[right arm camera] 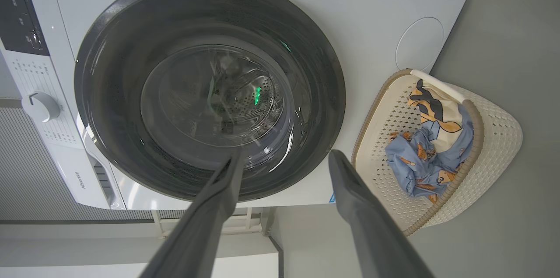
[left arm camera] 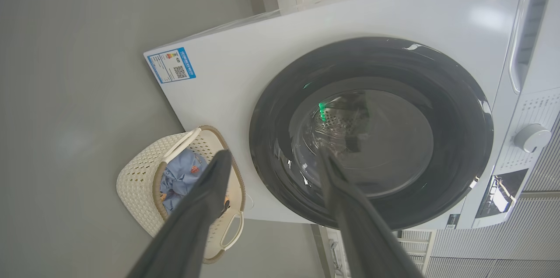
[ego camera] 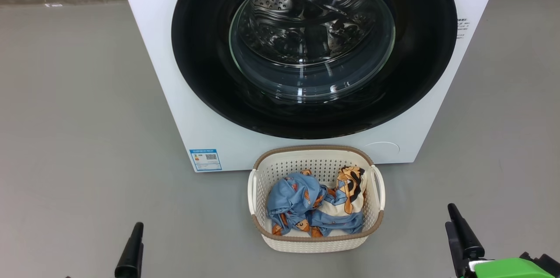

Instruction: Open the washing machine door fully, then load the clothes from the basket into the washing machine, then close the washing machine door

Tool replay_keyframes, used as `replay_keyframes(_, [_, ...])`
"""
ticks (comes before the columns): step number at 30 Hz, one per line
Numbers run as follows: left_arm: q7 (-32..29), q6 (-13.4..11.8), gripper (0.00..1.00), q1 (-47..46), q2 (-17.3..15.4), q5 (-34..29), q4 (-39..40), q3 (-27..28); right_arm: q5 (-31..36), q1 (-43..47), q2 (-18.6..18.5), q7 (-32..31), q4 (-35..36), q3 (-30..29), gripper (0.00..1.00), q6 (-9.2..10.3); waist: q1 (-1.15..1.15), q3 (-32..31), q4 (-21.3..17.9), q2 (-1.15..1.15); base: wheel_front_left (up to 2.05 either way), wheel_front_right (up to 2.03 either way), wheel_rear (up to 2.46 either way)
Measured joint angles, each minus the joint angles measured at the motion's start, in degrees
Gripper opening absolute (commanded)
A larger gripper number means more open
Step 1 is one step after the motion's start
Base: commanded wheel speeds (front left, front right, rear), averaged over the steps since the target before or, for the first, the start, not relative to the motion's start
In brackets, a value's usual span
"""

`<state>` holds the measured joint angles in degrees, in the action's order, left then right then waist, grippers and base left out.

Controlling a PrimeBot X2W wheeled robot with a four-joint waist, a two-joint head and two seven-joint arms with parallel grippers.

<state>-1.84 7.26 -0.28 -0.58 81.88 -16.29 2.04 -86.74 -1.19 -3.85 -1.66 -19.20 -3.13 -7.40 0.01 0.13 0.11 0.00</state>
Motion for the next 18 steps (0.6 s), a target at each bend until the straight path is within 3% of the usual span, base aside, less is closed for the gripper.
replay_keyframes(18, [2.9,0.0,1.00,0.0,-0.3,-12.1,1.6,-1.1,8.6,-0.2,-1.9,2.9,-0.2,3.8,1.00,0.00,0.00,-0.2,0.0,0.00,0.00,0.00,0.00])
